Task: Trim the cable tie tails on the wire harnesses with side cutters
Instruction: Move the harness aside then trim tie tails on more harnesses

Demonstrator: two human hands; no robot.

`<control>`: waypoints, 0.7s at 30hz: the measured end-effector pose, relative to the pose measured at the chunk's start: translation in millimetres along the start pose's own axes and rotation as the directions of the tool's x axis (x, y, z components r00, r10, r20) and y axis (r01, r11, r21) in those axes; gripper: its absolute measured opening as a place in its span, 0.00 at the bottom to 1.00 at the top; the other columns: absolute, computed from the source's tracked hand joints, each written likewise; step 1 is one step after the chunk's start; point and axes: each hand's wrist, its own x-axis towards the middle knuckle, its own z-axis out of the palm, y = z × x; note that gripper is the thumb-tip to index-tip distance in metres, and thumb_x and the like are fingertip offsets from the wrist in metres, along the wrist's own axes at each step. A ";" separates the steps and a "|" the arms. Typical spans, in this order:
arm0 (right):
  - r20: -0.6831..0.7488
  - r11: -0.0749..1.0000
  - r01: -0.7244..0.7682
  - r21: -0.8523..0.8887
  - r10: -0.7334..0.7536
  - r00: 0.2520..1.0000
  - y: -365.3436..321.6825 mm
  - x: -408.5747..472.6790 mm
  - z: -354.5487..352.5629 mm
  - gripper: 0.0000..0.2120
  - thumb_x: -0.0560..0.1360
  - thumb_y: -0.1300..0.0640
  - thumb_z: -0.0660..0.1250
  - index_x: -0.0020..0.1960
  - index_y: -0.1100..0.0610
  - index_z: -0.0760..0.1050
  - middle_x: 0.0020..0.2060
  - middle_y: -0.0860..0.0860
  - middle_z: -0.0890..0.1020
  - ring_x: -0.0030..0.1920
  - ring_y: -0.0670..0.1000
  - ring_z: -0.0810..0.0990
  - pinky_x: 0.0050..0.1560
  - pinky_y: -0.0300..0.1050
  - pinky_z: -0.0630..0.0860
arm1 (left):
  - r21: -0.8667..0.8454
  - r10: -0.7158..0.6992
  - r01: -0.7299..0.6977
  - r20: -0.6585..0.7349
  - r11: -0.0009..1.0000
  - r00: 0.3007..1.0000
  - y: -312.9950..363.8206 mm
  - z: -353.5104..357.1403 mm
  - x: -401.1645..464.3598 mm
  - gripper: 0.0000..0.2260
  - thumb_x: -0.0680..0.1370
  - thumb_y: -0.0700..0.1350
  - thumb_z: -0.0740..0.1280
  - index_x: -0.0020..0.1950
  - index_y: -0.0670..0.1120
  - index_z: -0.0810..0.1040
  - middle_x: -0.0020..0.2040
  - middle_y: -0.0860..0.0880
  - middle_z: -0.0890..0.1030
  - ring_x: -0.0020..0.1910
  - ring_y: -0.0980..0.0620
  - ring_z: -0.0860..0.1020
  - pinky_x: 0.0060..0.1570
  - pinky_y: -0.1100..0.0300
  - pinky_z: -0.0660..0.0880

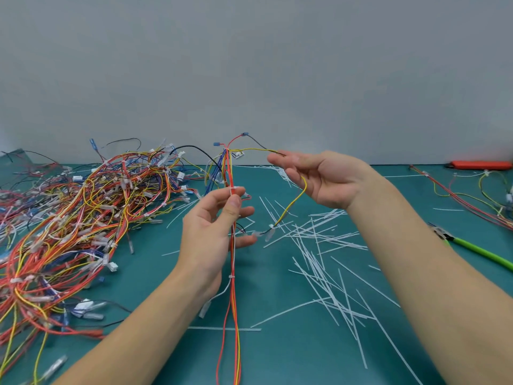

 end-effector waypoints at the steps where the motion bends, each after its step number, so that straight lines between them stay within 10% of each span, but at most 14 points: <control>1: -0.009 1.000 -0.002 0.011 0.003 1.000 1.3 0.5 -1.0 0.10 0.85 0.68 0.56 0.58 0.68 0.76 0.49 0.57 0.88 0.39 0.47 0.88 0.34 0.36 0.82 | -0.005 -0.005 0.005 0.007 1.000 1.000 -0.5 -0.1 0.3 0.09 0.83 0.45 0.67 0.60 0.44 0.82 0.60 0.48 0.84 0.56 0.48 0.85 0.34 0.54 0.82; 9: -0.078 0.999 -0.026 0.033 0.029 0.997 7.7 5.3 0.4 0.12 0.86 0.65 0.56 0.57 0.66 0.78 0.43 0.54 0.88 0.30 0.44 0.83 0.27 0.34 0.78 | -0.058 -0.028 0.032 0.071 0.998 0.997 -3.5 0.2 2.1 0.08 0.84 0.45 0.65 0.61 0.48 0.81 0.60 0.49 0.85 0.53 0.42 0.86 0.50 0.47 0.85; 13: -0.171 0.900 0.020 -0.435 -0.104 0.980 16.9 7.2 5.8 0.08 0.85 0.59 0.63 0.59 0.61 0.78 0.38 0.52 0.83 0.27 0.43 0.72 0.24 0.32 0.65 | 0.001 0.018 -0.018 0.140 1.000 0.990 -2.6 1.4 0.0 0.09 0.85 0.41 0.64 0.61 0.51 0.81 0.60 0.50 0.85 0.53 0.44 0.87 0.42 0.49 0.86; 18: 0.067 0.772 0.089 -0.630 -0.061 0.996 22.9 0.8 17.2 0.27 0.68 0.42 0.75 0.60 0.58 0.82 0.38 0.51 0.84 0.31 0.45 0.72 0.27 0.34 0.65 | 0.263 0.140 -0.174 0.144 0.949 0.980 -7.8 1.6 -1.9 0.15 0.83 0.36 0.66 0.55 0.57 0.83 0.52 0.56 0.84 0.45 0.53 0.84 0.27 0.58 0.77; 21: 0.168 0.778 0.120 -0.617 -0.019 0.986 26.3 1.2 17.4 0.23 0.67 0.46 0.77 0.59 0.53 0.83 0.44 0.51 0.84 0.36 0.48 0.73 0.27 0.34 0.64 | 0.505 0.259 -0.339 0.224 0.794 0.940 -11.9 -3.0 3.7 0.19 0.81 0.34 0.68 0.54 0.60 0.84 0.46 0.62 0.81 0.42 0.60 0.78 0.39 0.60 0.76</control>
